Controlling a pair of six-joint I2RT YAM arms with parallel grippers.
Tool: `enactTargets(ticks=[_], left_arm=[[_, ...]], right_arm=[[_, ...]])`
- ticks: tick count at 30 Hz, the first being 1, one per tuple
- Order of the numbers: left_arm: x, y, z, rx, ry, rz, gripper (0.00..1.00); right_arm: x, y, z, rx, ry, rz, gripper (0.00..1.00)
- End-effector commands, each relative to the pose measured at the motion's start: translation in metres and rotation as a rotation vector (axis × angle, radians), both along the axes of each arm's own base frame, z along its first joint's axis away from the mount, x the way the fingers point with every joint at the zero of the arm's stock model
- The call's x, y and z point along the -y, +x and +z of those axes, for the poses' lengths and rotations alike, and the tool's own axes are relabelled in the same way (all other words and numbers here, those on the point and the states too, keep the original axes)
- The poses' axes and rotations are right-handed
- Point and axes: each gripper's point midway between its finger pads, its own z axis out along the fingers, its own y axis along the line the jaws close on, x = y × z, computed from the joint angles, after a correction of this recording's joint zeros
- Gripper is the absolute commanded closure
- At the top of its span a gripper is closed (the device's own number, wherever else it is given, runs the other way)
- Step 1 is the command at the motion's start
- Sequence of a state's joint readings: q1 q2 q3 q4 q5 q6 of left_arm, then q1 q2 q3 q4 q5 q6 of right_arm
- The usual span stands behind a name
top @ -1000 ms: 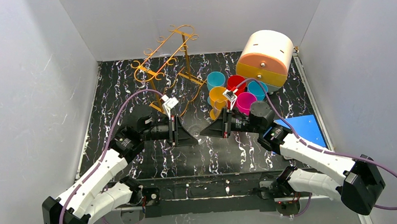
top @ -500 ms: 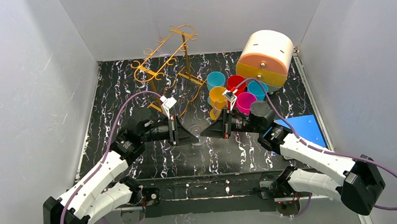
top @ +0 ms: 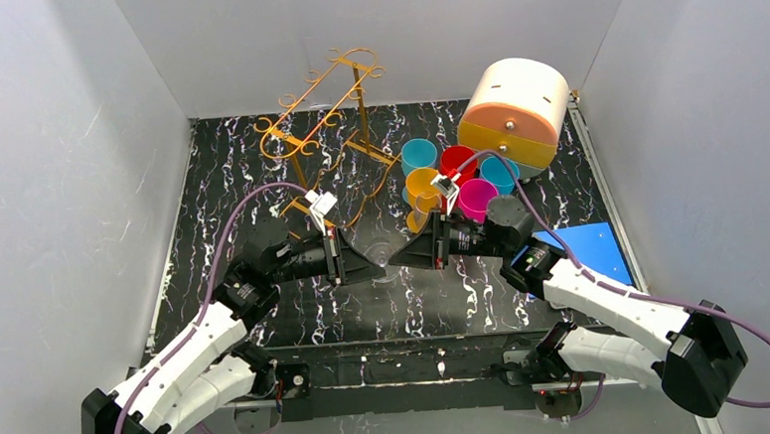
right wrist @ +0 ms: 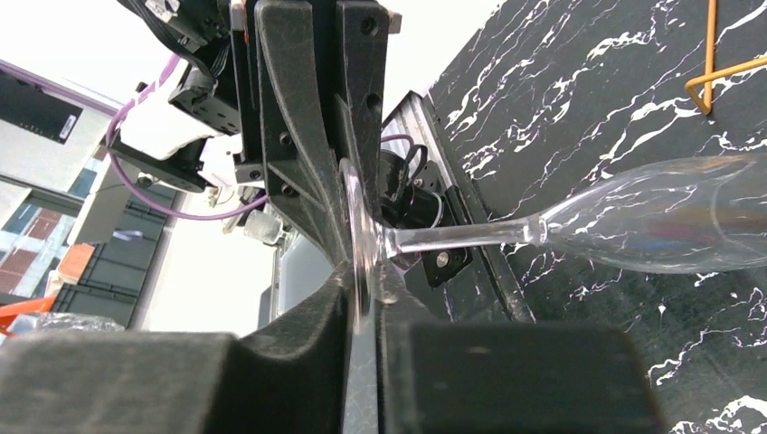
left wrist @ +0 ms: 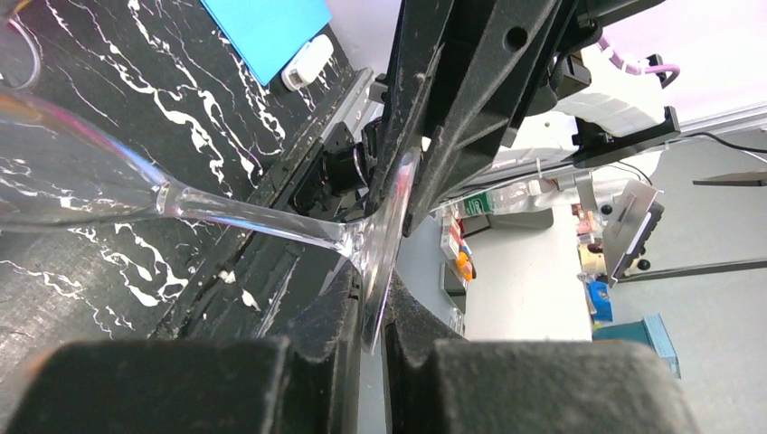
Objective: Take the wine glass off the wine glass rack
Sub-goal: Place the wine glass at the center of the board.
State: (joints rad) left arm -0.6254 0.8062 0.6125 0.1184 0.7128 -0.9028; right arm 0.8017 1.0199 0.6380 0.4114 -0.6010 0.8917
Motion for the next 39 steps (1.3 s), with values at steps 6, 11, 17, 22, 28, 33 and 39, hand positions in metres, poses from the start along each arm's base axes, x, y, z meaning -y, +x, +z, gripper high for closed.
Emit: enactTargets(ticks=[6, 11, 17, 22, 28, 33, 39], left_arm=[[-0.013, -0.008, 0.016, 0.194, -0.003, -0.006, 1.00], [-0.015, -0.019, 0.019, 0.253, 0.013, -0.073, 1.00], [-0.022, -0.033, 0.027, 0.411, 0.011, -0.147, 1.00], [-0.034, -0.044, 0.045, 0.611, -0.035, -0.131, 1.00], [-0.034, -0.068, 0.063, 0.657, -0.110, -0.247, 1.00], [-0.033, -0.082, 0.082, 0.650, -0.183, -0.329, 1.00], [-0.034, -0.091, 0.108, 0.721, -0.278, -0.361, 1.00]], right_arm=[[0.008, 0.002, 0.051, 0.081, 0.028, -0.058, 0.47], [0.024, 0.017, 0.066, 0.110, 0.030, -0.214, 0.40], [0.061, 0.050, 0.070, 0.142, -0.105, -0.498, 0.38], [0.068, 0.048, 0.082, 0.223, -0.155, -0.493, 0.33], [0.084, 0.070, 0.056, 0.195, -0.331, -0.608, 0.27], [0.082, 0.071, 0.076, 0.289, -0.354, -0.570, 0.17], [0.059, 0.078, 0.069, 0.198, -0.354, -0.386, 0.15]])
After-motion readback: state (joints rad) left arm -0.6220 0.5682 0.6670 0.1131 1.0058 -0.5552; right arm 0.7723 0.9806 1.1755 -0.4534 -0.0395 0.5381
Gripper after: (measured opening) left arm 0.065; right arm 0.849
